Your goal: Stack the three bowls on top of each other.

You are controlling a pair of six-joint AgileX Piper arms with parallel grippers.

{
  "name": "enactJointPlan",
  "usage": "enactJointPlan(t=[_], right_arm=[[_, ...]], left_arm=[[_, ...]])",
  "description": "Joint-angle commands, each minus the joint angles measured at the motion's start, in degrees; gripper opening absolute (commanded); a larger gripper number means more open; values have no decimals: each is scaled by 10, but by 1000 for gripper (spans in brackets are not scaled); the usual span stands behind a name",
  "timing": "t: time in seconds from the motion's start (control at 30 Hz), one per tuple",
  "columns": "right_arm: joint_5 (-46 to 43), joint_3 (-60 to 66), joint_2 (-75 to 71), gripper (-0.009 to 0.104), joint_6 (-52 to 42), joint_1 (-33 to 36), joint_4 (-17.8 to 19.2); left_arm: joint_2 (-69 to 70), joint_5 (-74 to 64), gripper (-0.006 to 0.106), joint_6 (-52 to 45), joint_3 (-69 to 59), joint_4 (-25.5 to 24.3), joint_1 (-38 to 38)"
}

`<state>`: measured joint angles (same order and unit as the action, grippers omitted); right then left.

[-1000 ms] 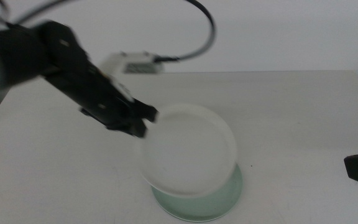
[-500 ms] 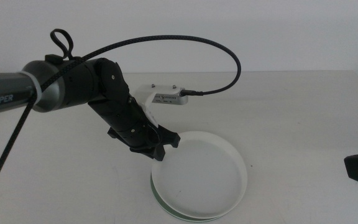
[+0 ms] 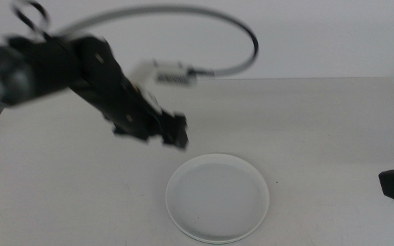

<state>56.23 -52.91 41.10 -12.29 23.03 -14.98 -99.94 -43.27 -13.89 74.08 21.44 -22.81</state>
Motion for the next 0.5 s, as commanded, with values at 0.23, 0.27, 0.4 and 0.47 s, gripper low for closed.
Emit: enactJointPlan(t=[0.23,0.27,0.4,0.47], right_arm=[[-32,-12,-1,56,-5,0,-3],[-32,-12,-1,56,-5,0,-3],[-32,-12,-1,56,-5,0,-3],[-32,-12,-1,56,-5,0,-3]], left_arm=[[173,-16,105,0,49,-95,45],[183,-6,105,0,49,-107,46],[208,12,105,0,49,-140,46],[217,14,105,4,49,-156,46]])
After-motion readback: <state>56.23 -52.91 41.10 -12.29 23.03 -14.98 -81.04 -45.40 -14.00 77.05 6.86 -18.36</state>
